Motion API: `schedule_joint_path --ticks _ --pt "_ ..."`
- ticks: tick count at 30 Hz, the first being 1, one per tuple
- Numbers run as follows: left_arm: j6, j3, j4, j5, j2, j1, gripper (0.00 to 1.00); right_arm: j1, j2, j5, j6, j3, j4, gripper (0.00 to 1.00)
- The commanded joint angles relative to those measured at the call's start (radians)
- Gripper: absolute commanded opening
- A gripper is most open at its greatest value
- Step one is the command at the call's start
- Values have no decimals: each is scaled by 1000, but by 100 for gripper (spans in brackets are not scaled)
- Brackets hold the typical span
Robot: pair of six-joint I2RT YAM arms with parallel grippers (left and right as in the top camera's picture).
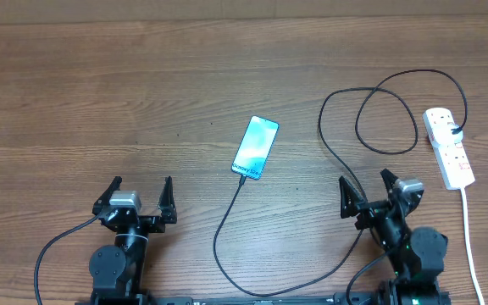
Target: Plug charger to phone and switch on socket
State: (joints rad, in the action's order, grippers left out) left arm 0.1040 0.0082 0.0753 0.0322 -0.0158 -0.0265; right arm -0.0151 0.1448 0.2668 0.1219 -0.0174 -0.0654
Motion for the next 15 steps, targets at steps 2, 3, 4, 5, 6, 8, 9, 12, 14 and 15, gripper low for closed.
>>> schedule_joint_path --ticks 2,3,4,5,6,8,9,12,14,15 --pt "-11 -3 2 -6 11 -7 100 3 -84 8 12 10 6 100" --pt "-11 -3 2 -6 11 -7 100 3 -101 8 12 10 6 100" --pt "-11 -3 2 -6 11 -7 100 3 -116 8 12 10 6 100" --pt "-11 -3 2 -7 11 -7 100 3 -131 8 12 10 6 100" --pt "-11 -3 2 -6 11 -7 100 3 -140 8 12 10 7 100" --pt "-11 -3 2 -6 11 -7 100 3 -143 8 12 10 7 100" --pt "-11 -3 2 -6 11 -7 100 3 -143 8 12 10 7 100" --pt "-11 -3 2 -6 11 -7 100 3 -143 8 12 10 7 100" --pt "-11 -3 2 -6 11 -7 100 3 -143 8 12 10 7 100" --pt "-11 -3 2 -6 11 -7 100 3 -143 8 12 10 7 100"
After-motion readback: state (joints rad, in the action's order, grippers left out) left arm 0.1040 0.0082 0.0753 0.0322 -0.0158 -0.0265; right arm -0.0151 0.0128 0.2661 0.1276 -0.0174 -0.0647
